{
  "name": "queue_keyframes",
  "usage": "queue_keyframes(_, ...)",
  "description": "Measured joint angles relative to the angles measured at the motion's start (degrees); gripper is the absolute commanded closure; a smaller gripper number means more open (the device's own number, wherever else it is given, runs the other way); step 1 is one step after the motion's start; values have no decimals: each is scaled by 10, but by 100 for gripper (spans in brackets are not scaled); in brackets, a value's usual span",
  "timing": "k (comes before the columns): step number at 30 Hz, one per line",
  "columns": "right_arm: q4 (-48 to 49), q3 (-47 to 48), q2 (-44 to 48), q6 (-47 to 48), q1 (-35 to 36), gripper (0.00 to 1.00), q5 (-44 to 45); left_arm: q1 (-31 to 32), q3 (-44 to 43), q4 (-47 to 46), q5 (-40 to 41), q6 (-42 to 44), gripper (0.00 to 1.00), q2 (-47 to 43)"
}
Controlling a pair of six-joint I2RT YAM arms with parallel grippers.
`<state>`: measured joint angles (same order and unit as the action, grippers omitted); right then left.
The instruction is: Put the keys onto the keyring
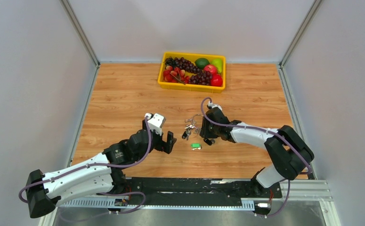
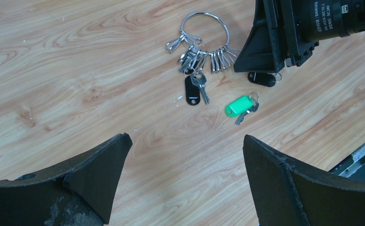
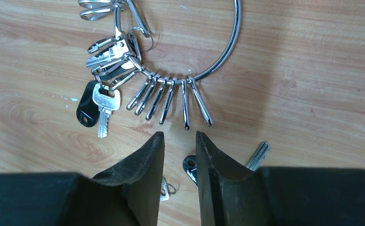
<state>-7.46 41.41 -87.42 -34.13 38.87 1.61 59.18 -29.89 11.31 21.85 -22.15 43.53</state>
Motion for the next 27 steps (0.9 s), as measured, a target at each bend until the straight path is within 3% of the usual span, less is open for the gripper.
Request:
queue_keyframes(16,27,3,-24,-18,0,77,22,0,2,0,-2,0,0,-1)
queue_keyframes(19,31,3,-26,-18,0,83,25,0,2,0,-2,0,0,1)
queue_keyframes(23,30,3,-27,-18,0,100,28,0,2,0,-2,1,0,5)
queue_keyframes(27,35,3,-26,-18,0,100,30,0,2,0,-2,1,0,7)
